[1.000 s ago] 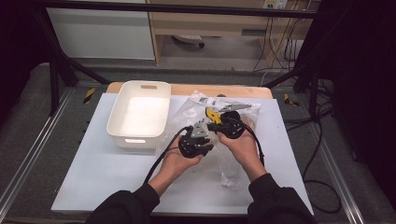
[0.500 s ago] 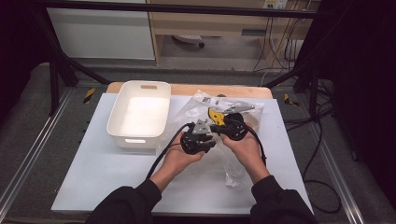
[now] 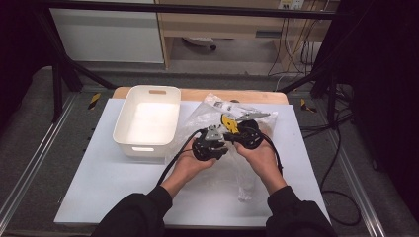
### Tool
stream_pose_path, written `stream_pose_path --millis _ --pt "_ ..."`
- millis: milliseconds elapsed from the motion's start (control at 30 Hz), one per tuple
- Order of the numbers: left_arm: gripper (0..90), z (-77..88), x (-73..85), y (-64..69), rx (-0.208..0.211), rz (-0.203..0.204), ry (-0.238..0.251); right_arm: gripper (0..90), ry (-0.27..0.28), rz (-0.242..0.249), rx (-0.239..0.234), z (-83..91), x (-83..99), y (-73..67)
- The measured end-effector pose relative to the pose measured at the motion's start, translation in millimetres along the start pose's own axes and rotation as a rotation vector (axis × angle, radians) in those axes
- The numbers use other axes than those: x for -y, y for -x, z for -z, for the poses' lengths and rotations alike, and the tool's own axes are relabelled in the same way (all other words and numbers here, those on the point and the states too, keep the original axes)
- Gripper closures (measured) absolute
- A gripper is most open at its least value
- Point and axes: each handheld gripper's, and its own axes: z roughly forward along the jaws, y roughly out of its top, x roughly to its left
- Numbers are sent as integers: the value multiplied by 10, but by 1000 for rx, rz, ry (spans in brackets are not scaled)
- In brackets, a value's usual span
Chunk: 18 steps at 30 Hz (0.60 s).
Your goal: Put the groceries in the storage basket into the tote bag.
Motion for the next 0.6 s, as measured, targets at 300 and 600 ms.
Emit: stream_pose_path --millis 300,600 --pt "702 -84 68 53 -39 -42 -2 900 -11 -8 0 -29 42 21" --pt "702 -130 116 47 -53 -59 -8 900 -26 -11 -1 -77 87 27"
